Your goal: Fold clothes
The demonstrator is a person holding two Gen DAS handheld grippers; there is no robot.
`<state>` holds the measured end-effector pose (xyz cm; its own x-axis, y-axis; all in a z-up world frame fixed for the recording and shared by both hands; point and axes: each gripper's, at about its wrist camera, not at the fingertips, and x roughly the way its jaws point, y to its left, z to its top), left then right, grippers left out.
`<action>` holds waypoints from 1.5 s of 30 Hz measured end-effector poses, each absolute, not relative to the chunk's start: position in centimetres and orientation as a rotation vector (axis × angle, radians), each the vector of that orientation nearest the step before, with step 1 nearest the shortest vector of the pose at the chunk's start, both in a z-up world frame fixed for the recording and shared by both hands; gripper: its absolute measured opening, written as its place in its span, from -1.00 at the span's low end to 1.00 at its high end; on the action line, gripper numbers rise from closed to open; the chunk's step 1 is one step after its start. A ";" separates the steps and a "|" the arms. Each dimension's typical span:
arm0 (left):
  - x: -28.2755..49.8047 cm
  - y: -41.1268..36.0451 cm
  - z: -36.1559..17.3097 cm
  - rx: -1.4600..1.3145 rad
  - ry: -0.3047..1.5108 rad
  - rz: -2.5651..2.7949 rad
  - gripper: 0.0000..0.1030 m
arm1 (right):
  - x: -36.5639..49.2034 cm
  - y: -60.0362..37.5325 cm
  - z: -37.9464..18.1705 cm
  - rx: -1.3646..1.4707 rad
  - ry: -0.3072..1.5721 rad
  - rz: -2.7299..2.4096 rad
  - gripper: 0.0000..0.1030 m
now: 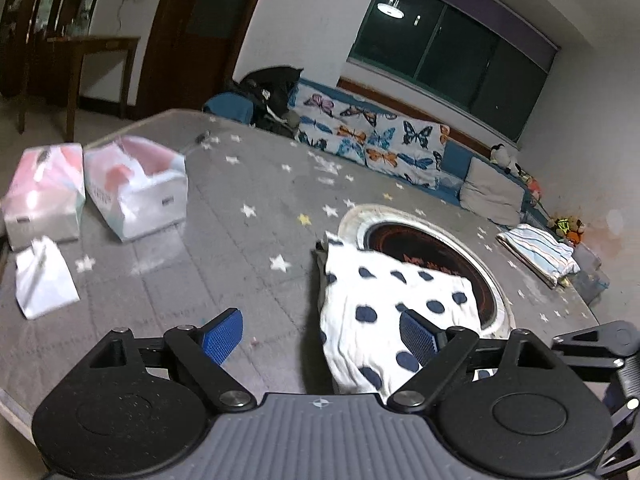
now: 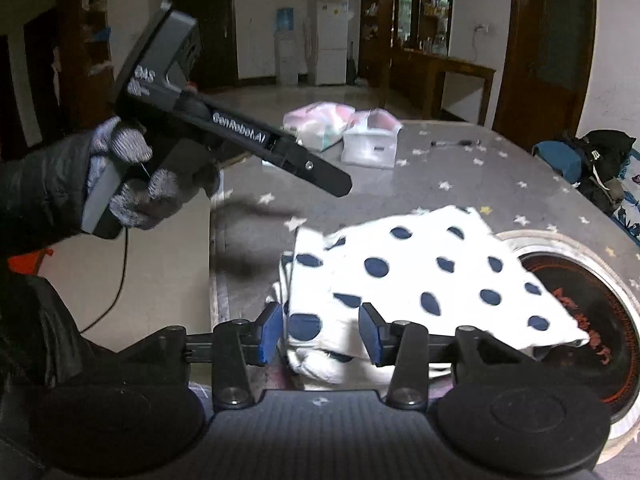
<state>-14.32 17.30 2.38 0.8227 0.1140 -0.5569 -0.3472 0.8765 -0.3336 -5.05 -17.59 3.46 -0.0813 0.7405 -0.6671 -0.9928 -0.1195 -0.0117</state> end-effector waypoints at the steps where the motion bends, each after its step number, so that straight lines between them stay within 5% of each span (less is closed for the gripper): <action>1: -14.3 17.3 2.3 -0.444 0.558 0.254 0.69 | -5.2 -17.4 3.1 -0.637 0.539 1.595 -0.34; 4: -14.4 17.3 2.3 -0.454 0.561 0.252 0.69 | -5.3 -17.3 2.6 -0.659 0.542 1.582 -0.59; 18: -13.0 14.2 4.2 -0.401 0.505 0.112 0.61 | -4.9 -19.6 3.0 -0.667 0.560 1.609 -0.49; 28: -10.2 11.9 0.8 -0.366 0.609 -0.042 -0.15 | 0.7 -20.7 5.7 -0.467 0.615 1.431 -0.33; 45: -11.0 10.8 -0.4 -0.316 0.650 -0.085 -0.15 | 10.8 -13.9 -0.9 -0.387 0.712 1.128 -0.30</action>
